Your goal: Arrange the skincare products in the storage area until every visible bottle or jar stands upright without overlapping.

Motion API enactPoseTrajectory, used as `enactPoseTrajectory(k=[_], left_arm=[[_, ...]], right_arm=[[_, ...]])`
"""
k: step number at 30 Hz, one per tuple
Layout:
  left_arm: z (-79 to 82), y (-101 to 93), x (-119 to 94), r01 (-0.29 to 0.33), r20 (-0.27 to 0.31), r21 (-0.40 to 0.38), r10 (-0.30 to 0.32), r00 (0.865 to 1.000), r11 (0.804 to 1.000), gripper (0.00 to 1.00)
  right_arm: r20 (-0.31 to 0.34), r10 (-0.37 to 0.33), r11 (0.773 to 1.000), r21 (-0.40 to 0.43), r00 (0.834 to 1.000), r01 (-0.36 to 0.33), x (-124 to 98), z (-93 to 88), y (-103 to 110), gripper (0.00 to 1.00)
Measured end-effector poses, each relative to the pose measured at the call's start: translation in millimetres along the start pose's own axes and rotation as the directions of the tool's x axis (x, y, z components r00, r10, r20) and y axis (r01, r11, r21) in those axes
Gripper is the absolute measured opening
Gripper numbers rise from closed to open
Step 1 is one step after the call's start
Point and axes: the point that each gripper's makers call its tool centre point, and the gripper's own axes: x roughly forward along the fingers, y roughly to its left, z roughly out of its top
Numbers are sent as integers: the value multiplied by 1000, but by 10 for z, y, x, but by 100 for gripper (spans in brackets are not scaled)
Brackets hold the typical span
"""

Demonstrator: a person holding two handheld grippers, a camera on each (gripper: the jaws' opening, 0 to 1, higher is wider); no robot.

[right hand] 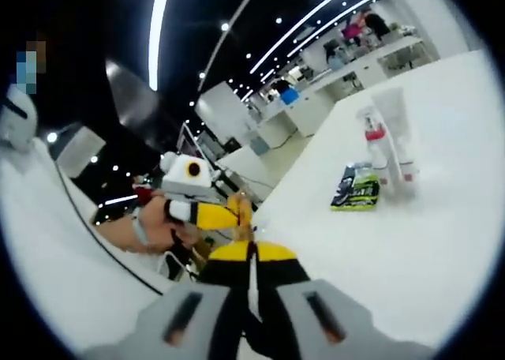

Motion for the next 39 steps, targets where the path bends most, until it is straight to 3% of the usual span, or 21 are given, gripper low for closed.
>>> enactPoseTrajectory(k=[4, 10, 15, 17, 22, 25, 27, 32, 35, 36, 39], left_arm=[[-80, -63, 21, 24, -24, 2, -24, 999, 1000, 0], [-182, -76, 13, 22, -47, 2, -22, 999, 1000, 0], [-222, -47, -24, 15, -54, 10, -14, 998, 1000, 0], [-198, -16, -51, 5, -43, 1, -5, 999, 1000, 0], [-126, -26, -94, 14, -6, 3, -14, 1000, 1000, 0], [-83, -31, -96, 28, -4, -13, -28, 1000, 1000, 0], [-43, -12, -81, 29, -2, -17, -29, 1000, 999, 0], [15, 21, -14, 25, 0, -28, -25, 1000, 999, 1], [73, 50, 23, 4, 33, -13, -4, 999, 1000, 3], [51, 54, 40, 2, 18, -29, -1, 1000, 1000, 4], [-7, 56, 56, -18, -10, -63, 17, 1000, 998, 5]], right_arm=[[-15, -9, 1000, -28, 1000, 8, 48, -60, 46, 11], [-25, -14, 996, -87, 1000, 12, 94, -49, 119, 14], [-54, 19, 995, -96, 998, -24, 139, -45, 150, 1], [-61, 34, 991, -128, 998, -42, 181, -54, 197, 1], [-48, 42, 997, -67, 998, -45, 210, 30, 181, 1], [-15, 15, 999, -45, 1000, -16, 204, 109, 139, 7], [-16, 15, 999, -48, 1000, -16, 175, 148, 116, 1], [-34, 30, 998, -60, 999, -32, 128, 219, 62, 0], [10, 73, 997, -6, 997, -73, 119, 306, 34, 0], [69, 112, 991, 63, 991, -117, 127, 397, 40, 0], [117, 136, 981, 123, 984, -150, 147, 493, -19, 0]])
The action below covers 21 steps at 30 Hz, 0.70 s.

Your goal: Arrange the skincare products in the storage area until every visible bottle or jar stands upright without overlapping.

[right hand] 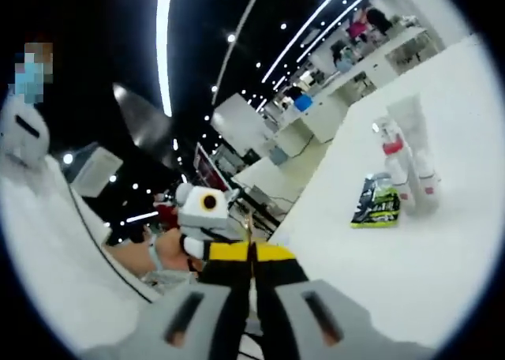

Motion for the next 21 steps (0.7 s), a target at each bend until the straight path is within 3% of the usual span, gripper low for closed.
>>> enactPoseTrajectory(k=[2, 7, 16, 18, 21], left_arm=[[7, -5, 0, -15, 8, -52, 15, 1000, 999, 4], [115, -17, -5, -13, 51, -94, 18, 999, 995, 1], [97, -5, 65, -67, 63, -119, 75, 995, 991, 0], [76, -23, 99, -70, 74, -121, 79, 994, 990, 1], [55, 12, 138, -84, 110, -108, 96, 989, 991, 4]], right_arm=[[7, 22, 999, 27, 1000, -23, 34, 60, -45, 0], [31, 59, 997, 39, 998, -60, 65, 149, -68, 0], [51, 82, 996, 22, 995, -83, -43, 82, -133, 0], [85, 130, 985, 99, 988, -138, -100, 84, -115, 0], [97, 144, 981, 112, 985, -155, -145, 47, -168, 0]])
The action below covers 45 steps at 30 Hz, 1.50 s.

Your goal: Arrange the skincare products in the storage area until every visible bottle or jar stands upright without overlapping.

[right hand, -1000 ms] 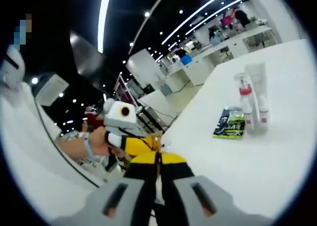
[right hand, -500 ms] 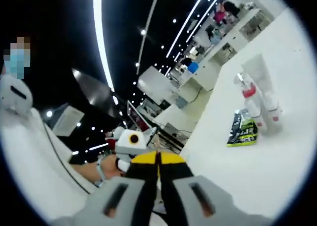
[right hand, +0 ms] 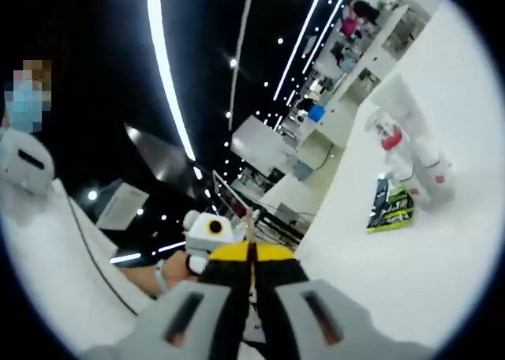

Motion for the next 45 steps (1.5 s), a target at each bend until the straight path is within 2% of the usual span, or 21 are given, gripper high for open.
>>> enactPoseTrajectory(k=[1, 4, 7, 14, 17, 26, 29, 34, 37, 41, 44, 45], left_arm=[[-26, 19, 19, -2, 4, -6, 2, 1000, 1000, 6], [-53, -42, 65, 42, 30, -44, -41, 999, 998, 6], [-77, -78, 113, 54, 38, -38, -53, 998, 998, 14], [-109, -69, 163, 67, 14, -47, -66, 998, 997, 2], [-70, -62, 142, 72, 24, -15, -72, 997, 997, 1], [66, 36, 51, 52, 36, -53, -50, 998, 997, 0], [130, 79, -7, 49, 48, -69, -45, 998, 996, 0], [168, 181, -54, 23, 53, -108, -18, 998, 994, 0], [185, 259, -96, 16, 53, -161, -8, 999, 987, 0], [231, 374, -134, 5, 71, -217, 11, 997, 976, 0], [262, 458, -144, -13, 66, -229, 29, 997, 973, 0], [300, 552, -156, -31, 66, -235, 47, 997, 971, 0]], right_arm=[[1, 16, 1000, 23, 1000, -16, -15, -22, -4, 0], [-21, 16, 999, 44, 1000, -15, -49, -116, -10, 0], [-18, 16, 999, 41, 1000, -15, -106, -138, 5, 0], [-9, -1, 998, 61, 1000, 1, -167, -161, -75, 0], [-9, -10, 999, 49, 1000, 11, -134, -135, -86, 1], [-59, -73, 996, -56, 996, 70, -58, -112, -228, 13], [-102, -126, 980, -166, 987, 108, -28, -113, -316, 20], [-133, -162, 962, -241, 978, 127, 23, -126, -386, 26], [-130, -202, 951, -264, 971, 163, 46, -116, -455, 31], [-136, -214, 945, -281, 967, 170, 24, -128, -474, 32], [-141, -234, 939, -289, 962, 186, -25, -150, -535, 32], [-144, -243, 940, -279, 959, 196, -72, -153, -596, 32]])
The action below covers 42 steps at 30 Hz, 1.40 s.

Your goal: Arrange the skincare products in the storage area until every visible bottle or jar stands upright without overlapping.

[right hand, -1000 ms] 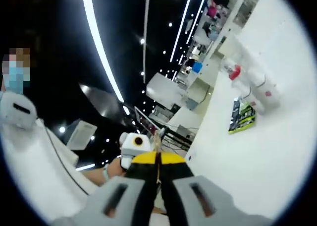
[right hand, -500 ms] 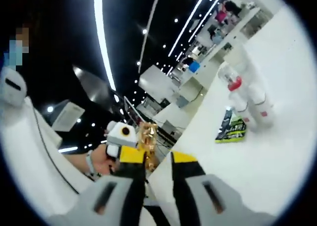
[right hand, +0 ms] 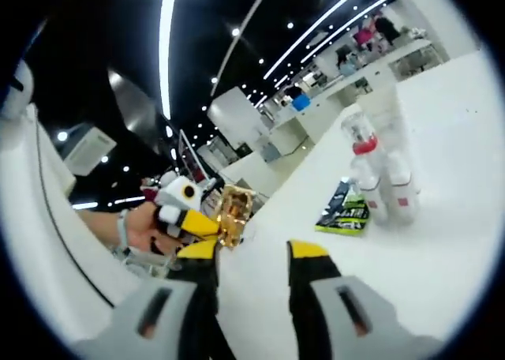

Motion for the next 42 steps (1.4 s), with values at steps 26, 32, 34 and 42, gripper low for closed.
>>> enactPoseTrajectory(k=[26, 32, 34, 42], left_arm=[[1092, 750, -21, -186, 107, -67, 193, 975, 980, 0], [1270, 905, 25, -222, 97, -81, 229, 969, 972, 0], [1296, 976, 41, -243, 71, -70, 248, 966, 967, 0], [1430, 1202, 68, -291, 45, -62, 294, 955, 955, 0]], right_arm=[[-15, -65, 997, 50, 998, 66, -154, 46, -495, 32], [-22, -75, 995, 71, 997, 76, -131, 43, -578, 33], [-23, -77, 994, 73, 997, 78, -124, 61, -590, 33], [-42, -77, 994, 75, 996, 80, -85, 61, -636, 33]])
